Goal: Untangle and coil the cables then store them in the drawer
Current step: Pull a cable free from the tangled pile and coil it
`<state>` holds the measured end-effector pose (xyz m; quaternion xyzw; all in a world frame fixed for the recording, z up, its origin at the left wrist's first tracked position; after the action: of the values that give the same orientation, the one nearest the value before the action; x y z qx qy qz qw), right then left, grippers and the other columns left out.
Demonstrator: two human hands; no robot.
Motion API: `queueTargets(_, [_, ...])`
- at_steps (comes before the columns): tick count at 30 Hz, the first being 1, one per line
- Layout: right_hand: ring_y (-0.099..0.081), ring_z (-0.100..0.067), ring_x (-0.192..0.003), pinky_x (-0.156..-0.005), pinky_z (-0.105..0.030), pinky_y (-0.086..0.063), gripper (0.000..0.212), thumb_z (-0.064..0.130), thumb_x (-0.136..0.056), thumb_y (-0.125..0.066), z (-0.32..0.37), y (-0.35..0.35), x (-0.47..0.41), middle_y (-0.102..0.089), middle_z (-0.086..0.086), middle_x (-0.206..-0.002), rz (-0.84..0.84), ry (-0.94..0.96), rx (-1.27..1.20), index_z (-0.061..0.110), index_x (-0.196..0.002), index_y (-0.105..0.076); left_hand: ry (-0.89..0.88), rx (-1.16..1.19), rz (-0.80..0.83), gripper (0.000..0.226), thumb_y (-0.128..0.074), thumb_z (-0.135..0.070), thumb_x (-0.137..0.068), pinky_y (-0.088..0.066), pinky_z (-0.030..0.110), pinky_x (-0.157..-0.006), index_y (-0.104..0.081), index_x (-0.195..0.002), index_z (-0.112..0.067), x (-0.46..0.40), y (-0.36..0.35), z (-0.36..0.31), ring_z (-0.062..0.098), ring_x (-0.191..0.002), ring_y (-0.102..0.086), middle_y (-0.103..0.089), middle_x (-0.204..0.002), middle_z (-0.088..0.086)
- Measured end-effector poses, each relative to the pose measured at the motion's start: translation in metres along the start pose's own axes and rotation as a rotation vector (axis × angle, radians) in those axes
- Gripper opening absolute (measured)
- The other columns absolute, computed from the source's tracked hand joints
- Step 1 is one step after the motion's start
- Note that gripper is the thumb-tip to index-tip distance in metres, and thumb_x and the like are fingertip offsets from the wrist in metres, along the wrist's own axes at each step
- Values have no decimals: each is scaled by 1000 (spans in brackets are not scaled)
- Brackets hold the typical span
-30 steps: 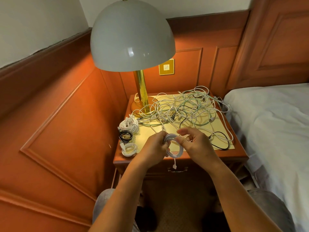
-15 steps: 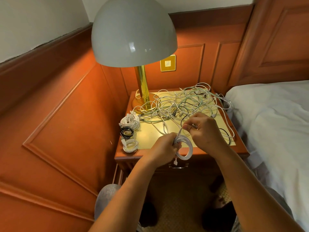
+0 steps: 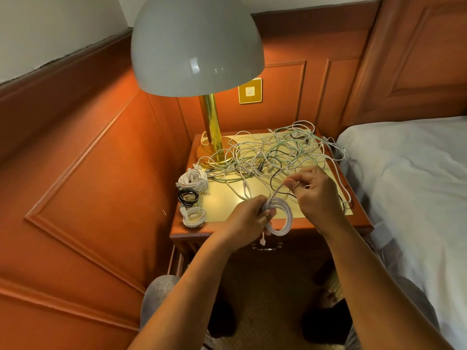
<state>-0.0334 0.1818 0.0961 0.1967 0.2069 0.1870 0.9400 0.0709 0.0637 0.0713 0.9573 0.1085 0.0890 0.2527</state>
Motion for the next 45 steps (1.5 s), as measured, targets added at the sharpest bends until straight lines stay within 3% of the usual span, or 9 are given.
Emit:
queueTargets(4, [-57,-17,-101,-84,-30,-49,8,21,-88,-69,-13,1,8,-58,-4,-102,119,-62,44,22,-96,-71,23,61,-135,14,-54,-18,-99,-58,45,-72,-63,-105,-8,0,4,5,15,-67,-69,-67,-80,8])
queueTargets(12, [-55,-19,-99,-86,-34,-46,19,10,-94,-61,-19,-5,16,-61,-7,-103,267,31,281,4,-108,-71,-15,45,-259,11,-55,-14,-98,-59,41,-67,-66,-96,-16,4,-8,5,11,-64,-67,-65,-78,4])
queueTargets(20, [-72,-15,-83,-77,-33,-60,14,9,-93,-63,-36,-10,24,-74,-4,-93,141,-289,-274,9,-102,-73,-66,10,-342,12,-57,-15,-96,-56,43,-70,-69,-97,-13,-1,-10,9,20,-74,-66,-68,-82,8])
queueTargets(25, [-67,-24,-83,-72,-36,-55,15,2,-95,-54,-36,-21,34,-69,-14,-97,284,-564,-715,4,-104,-65,-38,125,-328,13,-56,-12,-97,-60,34,-68,-69,-97,-16,2,-14,17,12,-72,-67,-69,-85,6])
queueTargets(30, [-62,-22,-80,-73,-36,-51,17,0,-92,-50,-34,-25,40,-67,-9,-86,338,-614,-842,11,-97,-63,-14,133,-322,17,-57,-14,-97,-59,29,-67,-71,-106,-15,4,-15,21,12,-74,-68,-71,-85,0])
queueTargets(34, [-66,-23,-94,-85,-41,-51,13,18,-94,-55,-32,-27,46,-69,-8,-99,364,-527,-688,10,-101,-64,10,105,-347,16,-58,-15,-97,-59,36,-66,-71,-97,-24,3,-10,26,16,-72,-69,-72,-85,8])
queueTargets(37, [-67,-22,-98,-87,-36,-51,29,35,-84,-70,-25,-30,51,-68,-10,-105,398,-467,-485,20,-107,-60,16,141,-321,17,-58,-12,-95,-60,38,-69,-73,-100,-20,3,-7,28,14,-75,-71,-73,-88,6])
queueTargets(42, [-66,-16,-87,-75,-32,-57,35,16,-88,-68,-19,-39,61,-62,-4,-100,347,-355,-213,25,-115,-48,30,96,-321,17,-61,-14,-94,-61,34,-68,-74,-106,-14,2,-10,29,9,-68,-70,-73,-83,-1])
queueTargets(45, [-58,-15,-89,-76,-30,-56,39,22,-90,-62,-21,-42,66,-50,-3,-114,265,-316,16,30,-126,-49,42,39,-353,14,-61,-15,-94,-59,40,-69,-75,-96,-15,2,-14,33,13,-67,-69,-72,-76,0])
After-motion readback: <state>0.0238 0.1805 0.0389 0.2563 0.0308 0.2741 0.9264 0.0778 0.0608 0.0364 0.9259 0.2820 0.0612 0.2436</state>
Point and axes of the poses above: each hand's wrist, its own x-axis away from the middle knuckle, its own y-axis out of the back of the hand, z = x × y, the point moved 4 cm from there along -x, towards the middle knuckle
